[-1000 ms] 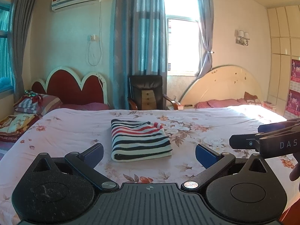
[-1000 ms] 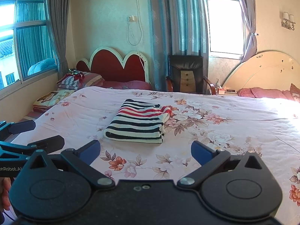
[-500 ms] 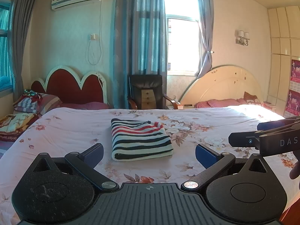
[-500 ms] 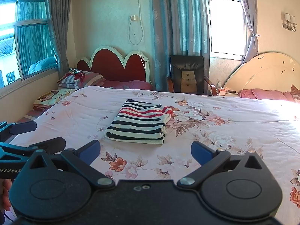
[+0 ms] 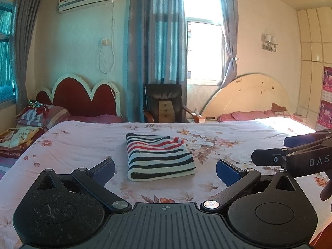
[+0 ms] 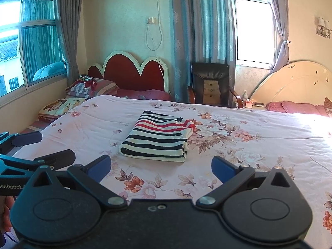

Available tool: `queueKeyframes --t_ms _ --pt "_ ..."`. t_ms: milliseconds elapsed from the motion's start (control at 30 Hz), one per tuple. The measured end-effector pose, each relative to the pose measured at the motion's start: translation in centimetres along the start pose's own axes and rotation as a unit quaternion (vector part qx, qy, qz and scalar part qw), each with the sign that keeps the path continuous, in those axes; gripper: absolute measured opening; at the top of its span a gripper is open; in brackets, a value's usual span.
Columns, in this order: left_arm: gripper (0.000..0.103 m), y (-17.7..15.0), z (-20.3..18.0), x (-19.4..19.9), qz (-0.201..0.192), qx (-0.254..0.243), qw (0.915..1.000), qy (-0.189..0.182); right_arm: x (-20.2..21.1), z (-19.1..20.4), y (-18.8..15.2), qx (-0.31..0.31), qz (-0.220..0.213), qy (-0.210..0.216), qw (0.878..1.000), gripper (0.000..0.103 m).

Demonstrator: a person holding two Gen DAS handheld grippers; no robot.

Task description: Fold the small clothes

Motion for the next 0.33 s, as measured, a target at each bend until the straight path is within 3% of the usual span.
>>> queueKeyframes --t_ms 333 --pt "0.103 -0.28 0.53 -0.08 -0.005 0.002 1.0000 -0.008 -0.75 0.54 0.13 0.006 0.004 0.002 1.000 0.102"
Point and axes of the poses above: each gripper's, at about its wrist camera, not at the fingertips, and x roughly against the way its jaws point, z to its left, y to its top, the point moved 9 cm from there along -x, roughly the way its jaws point
